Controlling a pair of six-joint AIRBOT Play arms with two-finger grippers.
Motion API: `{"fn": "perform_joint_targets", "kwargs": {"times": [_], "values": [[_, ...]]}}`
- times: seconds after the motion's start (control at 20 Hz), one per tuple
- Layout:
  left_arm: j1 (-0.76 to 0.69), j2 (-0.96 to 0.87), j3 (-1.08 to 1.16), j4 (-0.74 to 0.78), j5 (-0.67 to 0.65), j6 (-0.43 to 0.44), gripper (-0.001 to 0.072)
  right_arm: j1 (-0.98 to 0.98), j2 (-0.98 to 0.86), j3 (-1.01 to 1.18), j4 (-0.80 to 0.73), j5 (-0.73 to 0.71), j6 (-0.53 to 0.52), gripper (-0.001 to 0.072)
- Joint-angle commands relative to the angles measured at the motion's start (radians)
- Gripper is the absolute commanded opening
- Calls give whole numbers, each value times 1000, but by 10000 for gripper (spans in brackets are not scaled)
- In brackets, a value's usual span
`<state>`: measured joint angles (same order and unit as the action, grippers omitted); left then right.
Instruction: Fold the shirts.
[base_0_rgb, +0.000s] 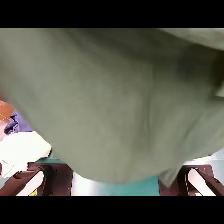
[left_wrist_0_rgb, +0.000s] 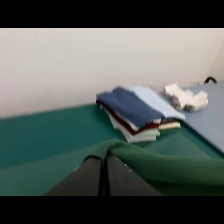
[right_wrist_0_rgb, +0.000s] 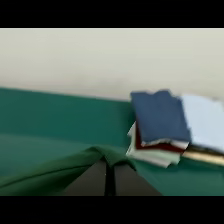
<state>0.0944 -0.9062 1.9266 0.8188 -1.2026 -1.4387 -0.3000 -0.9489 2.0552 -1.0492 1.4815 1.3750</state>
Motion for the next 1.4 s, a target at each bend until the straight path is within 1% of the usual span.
{"fn": "perform_joint_targets", "kwargs": {"times": [0.0,0.15,0.25,0.3,0.45,0.5,0.6,0.7,0.8,0.85,0.95,1.05,1.1,1.2,1.35], "values": [[0,-65,-325,35,-90,-5,22,51,-138,-189,44,118,12,15],[0,-190,-567,35,-76,34,22,147,-290,-363,-55,111,12,15],[-17,-311,-660,36,-2,59,22,195,-409,-423,-119,61,12,15],[-30,-385,-673,35,61,85,22,209,-467,-436,-128,20,12,16],[-50,-565,-634,-18,261,110,22,229,-631,-413,-124,-139,14,15],[-50,-612,-599,-31,306,106,22,229,-679,-383,-121,-187,21,15],[-50,-681,-511,-42,357,104,22,229,-749,-309,-122,-238,31,15],[-50,-712,-436,-41,371,129,22,225,-785,-235,-123,-268,31,15],[-50,-713,-385,-34,363,195,22,211,-790,-179,-133,-286,31,15],[-50,-713,-366,-21,336,207,22,201,-790,-162,-132,-280,31,15],[-50,-713,-355,21,237,216,22,183,-783,-163,-133,-212,25,15],[-51,-713,-377,96,159,216,22,175,-765,-232,-137,-146,-23,15],[-51,-713,-400,121,144,216,21,175,-747,-292,-159,-146,-23,14],[-51,-713,-468,125,145,217,21,176,-694,-430,-199,-188,-23,15],[-51,-713,-578,124,178,217,22,182,-616,-616,-208,-298,-22,15]]}}
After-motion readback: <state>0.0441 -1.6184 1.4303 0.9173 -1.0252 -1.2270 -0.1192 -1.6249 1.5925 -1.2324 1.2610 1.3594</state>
